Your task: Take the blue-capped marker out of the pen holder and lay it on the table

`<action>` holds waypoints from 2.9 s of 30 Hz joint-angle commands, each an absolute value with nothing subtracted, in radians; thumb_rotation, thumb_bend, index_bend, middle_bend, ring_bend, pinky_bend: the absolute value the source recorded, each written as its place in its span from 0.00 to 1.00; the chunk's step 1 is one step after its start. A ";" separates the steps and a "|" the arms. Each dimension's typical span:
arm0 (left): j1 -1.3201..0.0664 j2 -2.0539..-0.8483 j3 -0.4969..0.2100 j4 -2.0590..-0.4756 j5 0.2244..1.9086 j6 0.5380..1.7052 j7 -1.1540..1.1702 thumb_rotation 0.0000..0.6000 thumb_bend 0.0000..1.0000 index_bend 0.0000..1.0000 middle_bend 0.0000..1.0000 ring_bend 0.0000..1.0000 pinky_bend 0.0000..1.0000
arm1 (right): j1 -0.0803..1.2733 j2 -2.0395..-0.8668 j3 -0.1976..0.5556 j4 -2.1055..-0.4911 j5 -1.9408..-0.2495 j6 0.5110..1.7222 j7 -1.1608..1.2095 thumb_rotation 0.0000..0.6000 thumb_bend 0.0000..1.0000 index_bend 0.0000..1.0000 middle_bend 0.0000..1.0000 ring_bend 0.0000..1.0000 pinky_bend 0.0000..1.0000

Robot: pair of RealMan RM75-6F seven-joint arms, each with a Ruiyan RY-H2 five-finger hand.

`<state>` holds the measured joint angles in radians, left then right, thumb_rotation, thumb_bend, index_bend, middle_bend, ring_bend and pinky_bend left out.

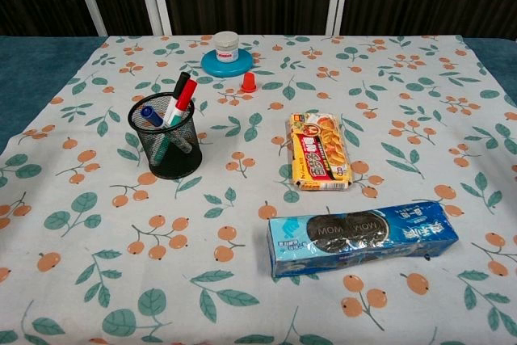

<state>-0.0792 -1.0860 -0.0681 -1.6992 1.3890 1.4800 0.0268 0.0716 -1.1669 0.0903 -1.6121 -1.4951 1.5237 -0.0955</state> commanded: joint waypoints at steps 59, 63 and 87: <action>-0.467 -1.334 -0.177 -1.768 1.284 1.088 0.254 1.00 0.22 0.27 0.01 0.00 0.00 | 0.069 -1.163 0.087 -1.621 -1.484 1.513 -0.102 1.00 0.10 0.10 0.01 0.07 0.17; -0.488 -1.365 -0.176 -1.763 1.276 1.087 0.281 1.00 0.23 0.29 0.01 0.00 0.00 | 0.070 -1.162 0.087 -1.621 -1.484 1.511 -0.101 1.00 0.10 0.10 0.01 0.07 0.17; -0.579 -1.501 -0.161 -1.652 1.254 1.061 0.322 1.00 0.30 0.43 0.04 0.00 0.00 | 0.070 -1.158 0.089 -1.620 -1.483 1.512 -0.090 1.00 0.10 0.10 0.01 0.07 0.17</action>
<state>-0.5778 -1.4993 -0.1622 -1.6535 1.2543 1.0608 0.3210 0.0699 -1.1580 0.0894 -1.6197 -1.4828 1.5117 -0.0902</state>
